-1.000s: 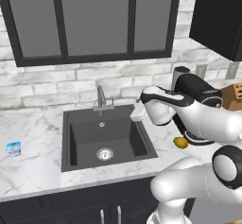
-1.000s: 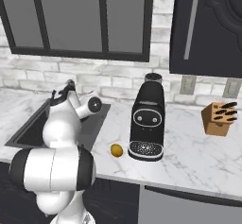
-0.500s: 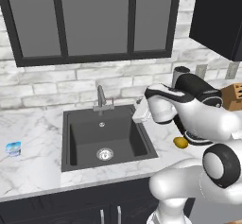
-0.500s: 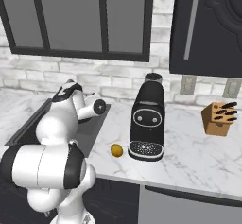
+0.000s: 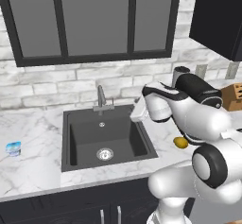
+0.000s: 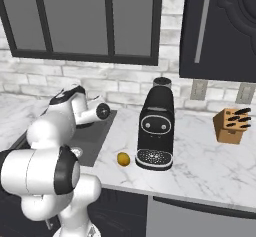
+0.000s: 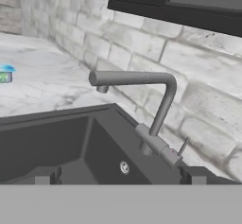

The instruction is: Turn on the sink faucet. Then move the lemon from the counter to the sink. Turn off the sink. Move the vegetable from the sink to the pot next to the stove. Finally move the pot to the rear left burner.

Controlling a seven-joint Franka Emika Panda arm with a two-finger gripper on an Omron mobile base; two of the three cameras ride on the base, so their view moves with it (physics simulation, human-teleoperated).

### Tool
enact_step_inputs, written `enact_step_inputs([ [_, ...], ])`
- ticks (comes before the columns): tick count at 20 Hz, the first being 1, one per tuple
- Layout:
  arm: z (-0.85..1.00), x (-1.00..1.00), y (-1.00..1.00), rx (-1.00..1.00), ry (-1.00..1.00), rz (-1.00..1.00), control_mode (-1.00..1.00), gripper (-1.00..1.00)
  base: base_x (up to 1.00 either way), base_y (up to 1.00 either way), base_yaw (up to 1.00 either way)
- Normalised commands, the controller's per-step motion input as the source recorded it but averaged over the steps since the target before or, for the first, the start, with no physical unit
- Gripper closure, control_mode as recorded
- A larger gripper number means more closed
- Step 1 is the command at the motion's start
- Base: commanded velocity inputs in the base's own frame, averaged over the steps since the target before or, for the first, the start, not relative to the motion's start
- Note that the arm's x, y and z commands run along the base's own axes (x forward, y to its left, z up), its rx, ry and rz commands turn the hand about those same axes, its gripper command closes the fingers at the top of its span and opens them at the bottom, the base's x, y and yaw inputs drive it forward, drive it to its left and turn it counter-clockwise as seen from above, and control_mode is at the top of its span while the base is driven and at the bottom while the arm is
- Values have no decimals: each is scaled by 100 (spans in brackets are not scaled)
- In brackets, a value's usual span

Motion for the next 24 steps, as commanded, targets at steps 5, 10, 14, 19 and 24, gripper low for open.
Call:
enact_step_inputs([
  [5, -2, 10, 10, 0, 0, 0, -100, -100, 0, 0, 0],
  [10, -14, 20, 5, 0, 0, 6, -100, -100, 0, 0, 0],
  [14, -15, 27, 7, 0, -2, 9, -100, -100, 0, 0, 0],
  [19, -6, 31, 4, 0, -1, 9, -100, -100, 0, 0, 0],
  [24, -1, 25, 7, 0, 0, 1, -100, -100, 0, 0, 0],
])
